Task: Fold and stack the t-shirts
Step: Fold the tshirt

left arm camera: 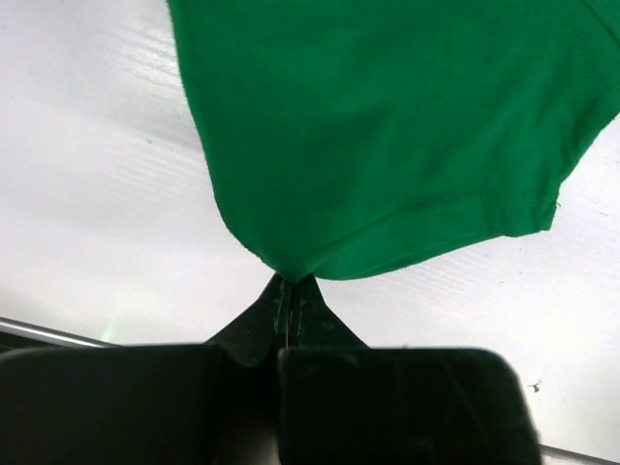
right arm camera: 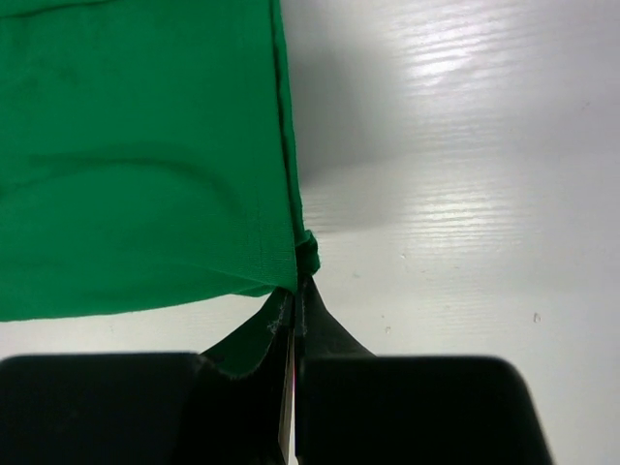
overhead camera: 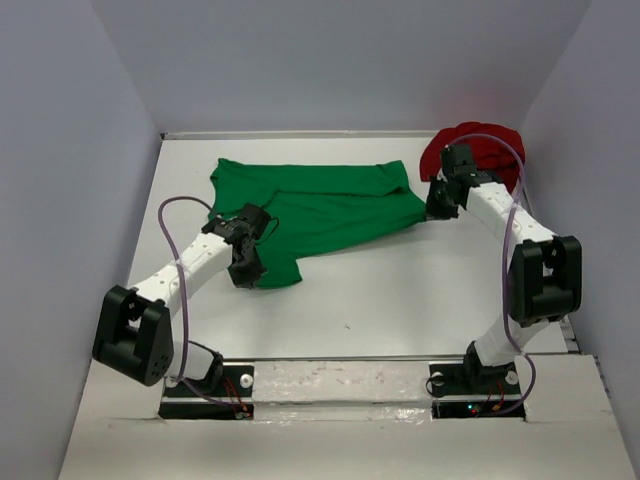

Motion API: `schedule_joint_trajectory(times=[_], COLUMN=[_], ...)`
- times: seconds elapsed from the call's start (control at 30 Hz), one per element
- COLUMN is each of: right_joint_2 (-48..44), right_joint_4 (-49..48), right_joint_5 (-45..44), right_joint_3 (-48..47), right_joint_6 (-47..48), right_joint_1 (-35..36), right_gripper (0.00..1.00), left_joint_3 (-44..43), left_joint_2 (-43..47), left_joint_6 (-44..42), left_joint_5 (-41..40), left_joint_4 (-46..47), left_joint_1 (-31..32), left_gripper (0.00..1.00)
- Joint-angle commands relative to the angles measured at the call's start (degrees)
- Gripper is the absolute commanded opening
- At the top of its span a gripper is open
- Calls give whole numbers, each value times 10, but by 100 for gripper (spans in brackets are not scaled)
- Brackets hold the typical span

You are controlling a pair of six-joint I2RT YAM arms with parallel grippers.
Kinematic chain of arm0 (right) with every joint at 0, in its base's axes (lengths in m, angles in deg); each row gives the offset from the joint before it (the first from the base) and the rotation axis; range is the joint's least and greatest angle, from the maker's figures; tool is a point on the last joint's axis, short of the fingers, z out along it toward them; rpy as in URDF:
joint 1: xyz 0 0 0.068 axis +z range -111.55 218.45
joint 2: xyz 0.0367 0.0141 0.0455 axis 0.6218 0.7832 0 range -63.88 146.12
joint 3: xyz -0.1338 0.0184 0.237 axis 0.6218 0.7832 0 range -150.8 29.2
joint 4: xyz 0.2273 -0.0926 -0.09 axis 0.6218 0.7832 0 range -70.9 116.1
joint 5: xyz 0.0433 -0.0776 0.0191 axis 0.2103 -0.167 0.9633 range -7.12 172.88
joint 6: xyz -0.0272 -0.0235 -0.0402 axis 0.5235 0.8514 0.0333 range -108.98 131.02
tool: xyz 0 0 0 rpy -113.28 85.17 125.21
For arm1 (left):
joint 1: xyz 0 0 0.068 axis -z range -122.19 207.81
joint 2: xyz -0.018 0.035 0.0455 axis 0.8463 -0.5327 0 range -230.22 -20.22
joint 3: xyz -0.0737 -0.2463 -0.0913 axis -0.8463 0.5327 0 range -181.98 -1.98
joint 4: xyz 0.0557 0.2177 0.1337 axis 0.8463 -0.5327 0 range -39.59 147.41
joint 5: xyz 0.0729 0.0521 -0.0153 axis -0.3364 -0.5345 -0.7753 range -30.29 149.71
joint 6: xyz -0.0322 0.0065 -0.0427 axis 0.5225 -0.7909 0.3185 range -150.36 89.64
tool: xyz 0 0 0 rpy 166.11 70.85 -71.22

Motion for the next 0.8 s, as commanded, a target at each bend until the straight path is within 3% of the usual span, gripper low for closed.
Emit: schedule_joint_trajectory(times=[0.0, 0.33, 0.77], right_joint_2=[-29, -40, -55], right_joint_4=[7, 8, 8], right_joint_5=[-35, -39, -57], right_joint_3=[17, 38, 58], right_joint_6=[-5, -4, -18], right_joint_1=[4, 4, 4], right_gripper=[0, 0, 0], left_joint_3=[-20, -55, -72], left_joint_2=[43, 100, 110], left_joint_6=[19, 44, 18], left_joint_5=[-29, -57, -58], left_joint_4=[-54, -114, -107], left_joint_1=[-2, -15, -56], left_gripper=[0, 0, 0])
